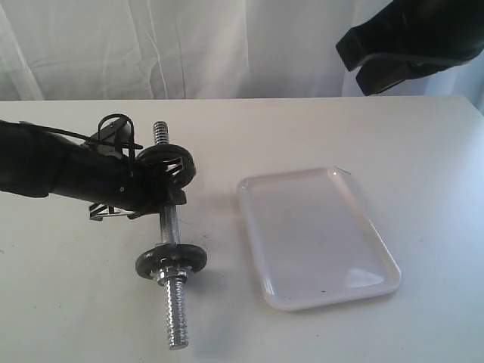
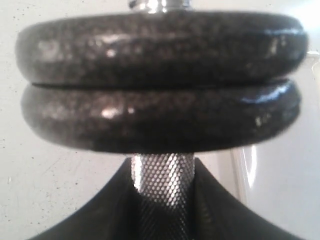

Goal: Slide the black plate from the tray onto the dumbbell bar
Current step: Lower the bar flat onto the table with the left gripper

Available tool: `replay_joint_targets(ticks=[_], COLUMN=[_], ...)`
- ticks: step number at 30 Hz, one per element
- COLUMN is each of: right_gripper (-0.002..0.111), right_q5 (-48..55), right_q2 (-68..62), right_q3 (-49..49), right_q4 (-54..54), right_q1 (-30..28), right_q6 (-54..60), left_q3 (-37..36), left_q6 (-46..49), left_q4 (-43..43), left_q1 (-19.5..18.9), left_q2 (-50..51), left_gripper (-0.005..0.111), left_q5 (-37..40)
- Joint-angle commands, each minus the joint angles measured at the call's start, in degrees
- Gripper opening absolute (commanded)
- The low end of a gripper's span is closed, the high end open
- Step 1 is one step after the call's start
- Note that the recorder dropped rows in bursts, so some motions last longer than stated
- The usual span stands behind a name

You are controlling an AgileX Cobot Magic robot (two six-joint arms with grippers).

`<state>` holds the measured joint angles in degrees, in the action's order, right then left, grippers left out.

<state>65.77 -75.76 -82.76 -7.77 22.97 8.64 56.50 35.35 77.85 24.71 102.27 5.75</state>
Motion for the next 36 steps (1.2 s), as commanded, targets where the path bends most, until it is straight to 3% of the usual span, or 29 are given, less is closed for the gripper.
replay_joint_targets(ticks=[1, 12, 36], right_gripper=[0.0, 0.0, 0.0], right_q5=[0.9, 2.2, 2.9], right_q2=[0.7, 1.7, 2.1], right_q3=[0.2, 0.2, 0.2], right_q4=[0.2, 0.2, 0.2], right_q1=[-0.2, -0.2, -0.2], right_q6=[-0.2, -0.2, -0.2], left_q3=[2.2, 2.2, 2.2], left_q6=[-1.1, -1.1, -1.1], left_q4=[4.7, 4.7, 6.1], left_q1=[0.0, 0.0, 0.0], left_q2=[-1.7, 1.1, 1.1], left_gripper=[0.0, 0.0, 0.002], left_q5=[2.4, 6.2, 5.4])
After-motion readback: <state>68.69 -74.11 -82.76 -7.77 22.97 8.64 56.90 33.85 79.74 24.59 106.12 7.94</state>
